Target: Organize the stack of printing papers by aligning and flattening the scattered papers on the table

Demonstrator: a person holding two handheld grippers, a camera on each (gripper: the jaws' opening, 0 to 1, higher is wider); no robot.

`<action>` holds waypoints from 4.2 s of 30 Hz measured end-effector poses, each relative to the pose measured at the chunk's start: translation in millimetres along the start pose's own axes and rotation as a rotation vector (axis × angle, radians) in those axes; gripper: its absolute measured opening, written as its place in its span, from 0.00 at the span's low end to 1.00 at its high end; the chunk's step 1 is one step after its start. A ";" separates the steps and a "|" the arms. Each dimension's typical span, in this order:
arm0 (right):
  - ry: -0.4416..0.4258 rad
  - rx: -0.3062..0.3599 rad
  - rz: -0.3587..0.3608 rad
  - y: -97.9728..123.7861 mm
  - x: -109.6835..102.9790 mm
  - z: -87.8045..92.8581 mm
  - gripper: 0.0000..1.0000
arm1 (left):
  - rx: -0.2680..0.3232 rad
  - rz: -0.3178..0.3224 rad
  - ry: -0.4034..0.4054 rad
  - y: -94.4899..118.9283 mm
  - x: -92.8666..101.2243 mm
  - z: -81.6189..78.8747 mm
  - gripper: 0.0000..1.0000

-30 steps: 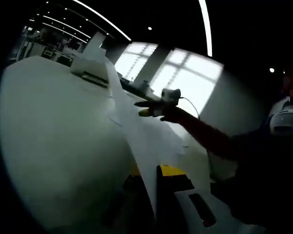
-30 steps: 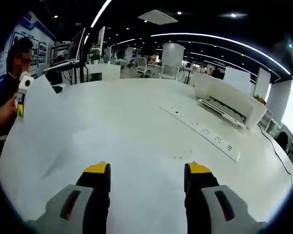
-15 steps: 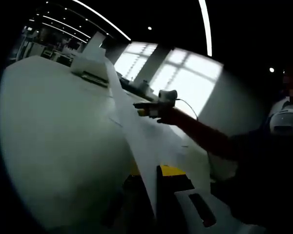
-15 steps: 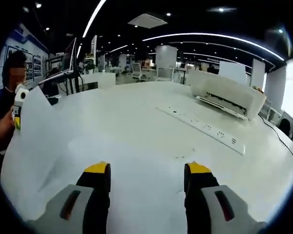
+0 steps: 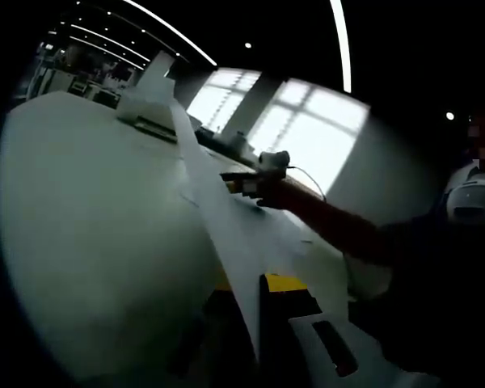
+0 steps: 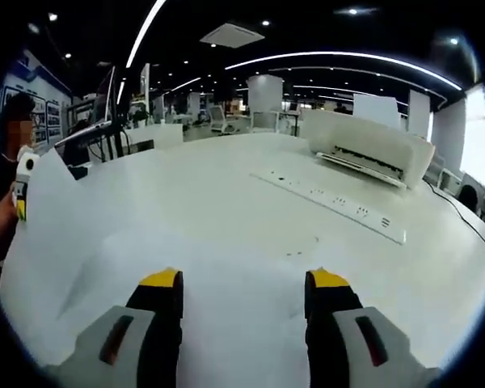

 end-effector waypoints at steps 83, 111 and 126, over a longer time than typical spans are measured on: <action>0.182 0.005 0.128 28.5 -35.2 -18.0 0.06 | 0.006 0.008 -0.019 1.1 0.3 -0.4 0.05; 0.214 0.195 0.128 101.6 -47.3 -64.0 0.06 | 0.005 0.007 -0.018 -0.1 1.4 -0.9 0.05; 0.241 0.283 0.095 134.3 -49.4 -94.5 0.06 | 0.003 0.008 -0.017 0.2 -0.1 -0.7 0.05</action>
Point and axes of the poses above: the point that each gripper's makers call its tool centre point, and the gripper's own axes: y roughly backward along the fingers, x roughly to its right, z roughly out of its underside, the point moved 9 cm from there along y, roughly backward along the fingers, and after that the axes turned 15 degrees about -y, right-handed, at the moved point
